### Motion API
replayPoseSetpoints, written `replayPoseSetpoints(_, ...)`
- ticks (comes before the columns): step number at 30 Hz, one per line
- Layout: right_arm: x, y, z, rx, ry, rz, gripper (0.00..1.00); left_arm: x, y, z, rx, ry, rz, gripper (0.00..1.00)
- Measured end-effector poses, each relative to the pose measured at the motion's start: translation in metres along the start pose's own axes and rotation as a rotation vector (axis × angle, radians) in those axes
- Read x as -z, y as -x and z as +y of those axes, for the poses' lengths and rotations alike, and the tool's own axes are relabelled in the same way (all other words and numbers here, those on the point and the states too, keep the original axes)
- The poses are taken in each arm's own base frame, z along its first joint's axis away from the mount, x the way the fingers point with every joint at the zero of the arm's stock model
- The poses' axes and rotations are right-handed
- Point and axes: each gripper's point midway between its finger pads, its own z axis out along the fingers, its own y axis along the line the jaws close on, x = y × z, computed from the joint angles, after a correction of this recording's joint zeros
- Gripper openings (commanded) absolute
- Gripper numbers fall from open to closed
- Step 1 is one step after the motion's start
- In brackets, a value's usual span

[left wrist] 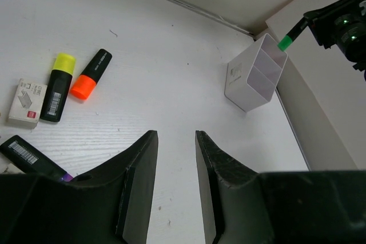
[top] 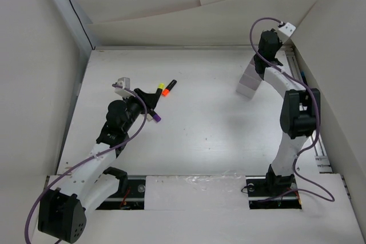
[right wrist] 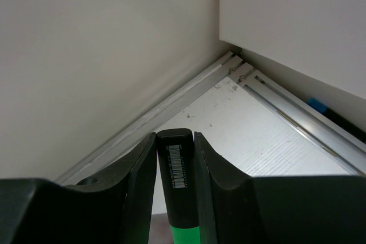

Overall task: Sort the stationery into containers
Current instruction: Place the pen in the storage box.

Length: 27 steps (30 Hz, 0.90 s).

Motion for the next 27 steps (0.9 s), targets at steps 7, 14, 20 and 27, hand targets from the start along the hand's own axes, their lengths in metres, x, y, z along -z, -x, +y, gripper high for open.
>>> replayPoseSetpoints(7,0.0,-0.012,-0.002,0.053,-0.029,-0.014,0.01,0.0,-0.001,-0.001,0.0,-0.004,0.005,0.29)
replayPoseSetpoints(14,0.001,-0.013,-0.003,0.063,-0.071,-0.049,0.01,0.0,-0.001,0.0,0.0,-0.002,0.004,0.29)
replayPoseSetpoints(20,0.0,-0.033,-0.012,0.103,-0.101,-0.03,0.01,0.0,-0.001,0.0,0.0,-0.001,0.003,0.29)
replayPoseSetpoints(27,0.001,-0.037,-0.013,0.12,-0.121,-0.03,0.12,0.0,-0.001,0.0,0.0,-0.001,0.003,0.29)
